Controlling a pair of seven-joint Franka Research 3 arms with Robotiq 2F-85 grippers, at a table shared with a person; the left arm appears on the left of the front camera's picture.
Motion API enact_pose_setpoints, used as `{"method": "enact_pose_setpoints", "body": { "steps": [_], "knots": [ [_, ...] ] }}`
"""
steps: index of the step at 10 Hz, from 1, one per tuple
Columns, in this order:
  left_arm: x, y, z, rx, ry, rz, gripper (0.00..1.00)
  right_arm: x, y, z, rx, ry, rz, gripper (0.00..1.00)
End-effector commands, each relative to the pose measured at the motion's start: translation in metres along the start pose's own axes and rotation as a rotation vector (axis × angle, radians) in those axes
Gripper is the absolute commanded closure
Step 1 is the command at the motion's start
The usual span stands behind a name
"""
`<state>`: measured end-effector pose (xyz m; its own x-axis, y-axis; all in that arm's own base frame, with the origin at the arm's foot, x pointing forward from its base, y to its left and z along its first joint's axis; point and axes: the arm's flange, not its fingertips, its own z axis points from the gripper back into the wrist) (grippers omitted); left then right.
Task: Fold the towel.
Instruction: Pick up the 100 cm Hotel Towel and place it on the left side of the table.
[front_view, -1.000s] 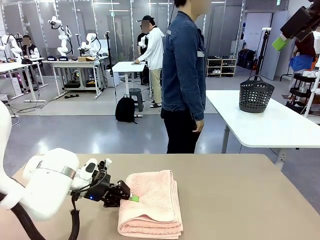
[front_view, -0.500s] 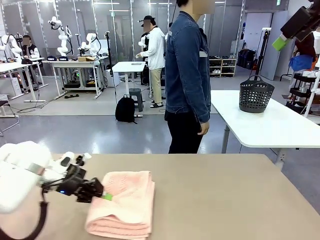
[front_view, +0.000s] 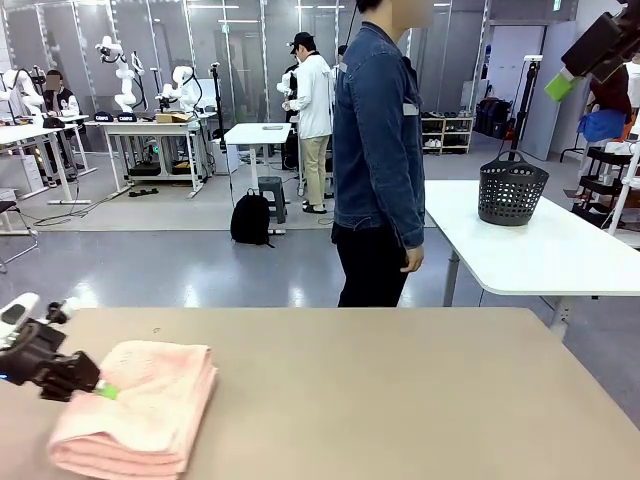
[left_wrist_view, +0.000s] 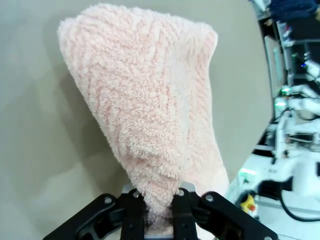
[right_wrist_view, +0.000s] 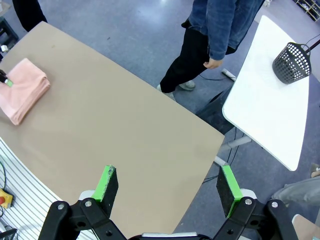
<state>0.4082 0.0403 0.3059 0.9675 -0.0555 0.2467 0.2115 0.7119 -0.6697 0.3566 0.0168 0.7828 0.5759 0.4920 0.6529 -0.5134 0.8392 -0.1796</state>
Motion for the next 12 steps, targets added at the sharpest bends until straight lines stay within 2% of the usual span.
{"method": "enact_pose_setpoints", "body": {
  "steps": [1, 5, 8, 9, 10, 11, 12],
  "knots": [
    [0.013, 0.015, 0.035, 0.002, 0.032, -0.002, 0.9, 0.0, 0.001, 0.0, -0.002, 0.003, -0.003, 0.0],
    [0.03, 0.052, 0.094, 0.13, 0.03, 0.017, 0.9, 0.0, 0.001, 0.0, -0.002, 0.003, -0.003, 0.0],
    [0.036, 0.061, 0.106, 0.161, 0.053, 0.043, 0.9, 0.0, 0.001, 0.0, -0.002, 0.003, -0.003, 0.0],
    [0.036, 0.059, 0.107, 0.173, 0.059, 0.044, 0.46, 0.0, 0.001, 0.0, -0.002, 0.003, -0.003, 0.0],
    [0.035, 0.056, 0.109, 0.211, 0.064, 0.051, 0.46, 0.0, 0.001, 0.0, -0.002, 0.003, -0.003, 0.0],
    [0.034, 0.052, 0.113, 0.24, 0.069, 0.05, 0.09, 0.0, 0.001, 0.0, -0.002, 0.003, -0.003, 0.0],
    [0.03, 0.047, 0.117, 0.26, 0.067, 0.05, 0.43, 0.0, 0.001, 0.0, -0.002, 0.003, -0.003, 0.0]
  ]
}}
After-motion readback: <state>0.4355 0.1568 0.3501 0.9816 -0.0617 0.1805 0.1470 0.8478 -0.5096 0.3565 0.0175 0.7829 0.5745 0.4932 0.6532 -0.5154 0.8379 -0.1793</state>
